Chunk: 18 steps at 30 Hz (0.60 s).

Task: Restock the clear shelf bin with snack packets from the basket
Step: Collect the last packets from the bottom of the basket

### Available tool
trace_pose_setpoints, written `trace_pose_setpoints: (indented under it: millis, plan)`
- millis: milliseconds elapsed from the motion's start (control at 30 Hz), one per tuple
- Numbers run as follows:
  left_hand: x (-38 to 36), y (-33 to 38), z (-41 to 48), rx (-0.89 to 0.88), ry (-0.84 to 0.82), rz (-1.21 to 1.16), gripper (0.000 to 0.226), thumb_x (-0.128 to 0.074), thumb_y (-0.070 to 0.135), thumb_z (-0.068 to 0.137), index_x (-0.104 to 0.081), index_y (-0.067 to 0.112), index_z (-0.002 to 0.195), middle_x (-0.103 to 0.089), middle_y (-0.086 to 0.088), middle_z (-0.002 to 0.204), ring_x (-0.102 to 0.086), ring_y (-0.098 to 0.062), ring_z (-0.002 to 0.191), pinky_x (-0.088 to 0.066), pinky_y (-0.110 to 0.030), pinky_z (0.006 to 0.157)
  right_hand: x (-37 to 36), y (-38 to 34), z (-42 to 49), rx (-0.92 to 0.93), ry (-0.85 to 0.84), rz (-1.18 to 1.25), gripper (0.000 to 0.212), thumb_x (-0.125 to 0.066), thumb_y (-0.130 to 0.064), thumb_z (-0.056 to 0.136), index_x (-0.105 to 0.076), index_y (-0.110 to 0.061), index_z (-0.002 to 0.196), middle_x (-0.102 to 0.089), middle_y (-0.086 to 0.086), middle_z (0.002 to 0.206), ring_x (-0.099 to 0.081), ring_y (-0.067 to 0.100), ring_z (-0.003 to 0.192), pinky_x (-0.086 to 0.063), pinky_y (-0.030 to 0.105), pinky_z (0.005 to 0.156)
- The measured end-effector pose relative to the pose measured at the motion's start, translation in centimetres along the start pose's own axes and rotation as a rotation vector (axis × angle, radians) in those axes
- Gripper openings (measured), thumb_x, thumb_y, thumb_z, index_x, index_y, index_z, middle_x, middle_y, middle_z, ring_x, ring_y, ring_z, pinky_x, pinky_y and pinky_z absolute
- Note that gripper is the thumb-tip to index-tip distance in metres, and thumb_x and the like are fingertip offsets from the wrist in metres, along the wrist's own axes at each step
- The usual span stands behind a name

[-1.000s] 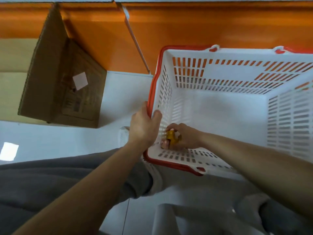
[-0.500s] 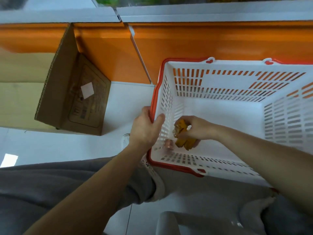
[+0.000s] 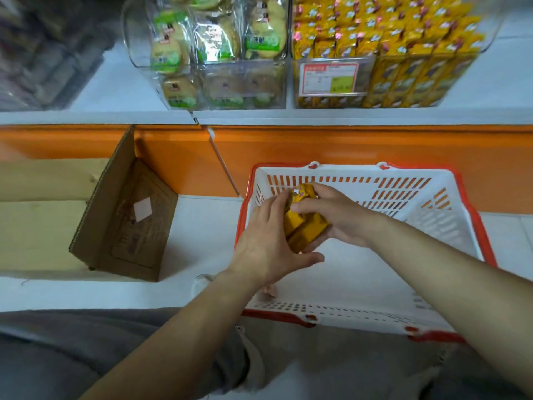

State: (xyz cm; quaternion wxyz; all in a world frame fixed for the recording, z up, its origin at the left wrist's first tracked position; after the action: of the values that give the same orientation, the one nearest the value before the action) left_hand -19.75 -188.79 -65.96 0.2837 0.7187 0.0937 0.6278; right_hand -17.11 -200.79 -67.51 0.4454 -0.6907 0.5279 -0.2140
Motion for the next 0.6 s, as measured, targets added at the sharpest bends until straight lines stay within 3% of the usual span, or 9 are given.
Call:
trace_pose_setpoints:
  millis: [133,300,433,600]
  plan:
    - [0.6,0.5,0.8,0.013,0.060,-0.076,0.109,-0.082,0.073,0.060,-0.027,0.037,0.147,-0.052,0.008,0.139,-0.052,-0.014,0.124,-0.051,-0.034,0.102,-0.3,-0.4,-1.2,0.001,-0.023,0.141,0.039,-0.068,-0.020,0.091,-0.058,-0.027,0.128,-0.069,0.007,0.120,-0.069,0.030,0.107,-0.058,0.054,0.086]
    - [0.6,-0.6,1.0,0.182,0.001,-0.379,0.096,-0.081,0.075,0.048,-0.043,0.044,0.131,-0.063,0.019,0.115,-0.065,-0.003,0.100,-0.059,-0.026,0.084,-0.3,-0.1,-2.0,-0.008,-0.116,0.221,0.047,-0.049,0.008,0.093,-0.055,-0.014,0.134,-0.064,0.019,0.127,-0.065,0.033,0.115,-0.052,0.051,0.099]
    - [0.8,-1.5,0.9,0.247,0.060,-0.483,0.068,-0.085,0.052,0.068,-0.051,0.037,0.126,-0.064,0.021,0.096,-0.065,0.010,0.079,-0.049,-0.007,0.054,-0.6,0.4,-1.4,-0.033,-0.133,0.092,0.036,-0.062,-0.011,0.096,-0.057,-0.016,0.132,-0.068,0.009,0.123,-0.068,0.028,0.111,-0.057,0.048,0.092]
    - [0.5,-2.0,1.1,0.312,0.037,-0.532,0.065,-0.086,0.055,0.072,-0.050,0.038,0.124,-0.066,0.021,0.098,-0.068,-0.001,0.084,-0.053,-0.012,0.057,0.0,0.5,-0.3,-0.010,0.085,-0.030,0.048,-0.074,-0.033,0.085,-0.055,-0.020,0.127,-0.069,0.001,0.117,-0.071,0.023,0.101,-0.061,0.039,0.084]
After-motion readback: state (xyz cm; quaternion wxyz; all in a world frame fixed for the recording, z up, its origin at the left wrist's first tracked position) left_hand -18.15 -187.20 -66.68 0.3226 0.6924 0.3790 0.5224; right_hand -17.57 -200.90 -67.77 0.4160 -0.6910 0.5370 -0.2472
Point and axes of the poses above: each hand's wrist, its own z-axis towards the middle knuckle, its own x-axis out of the back of the hand, y = z × x, the point moved 8 cm from there along z, towards the middle knuckle
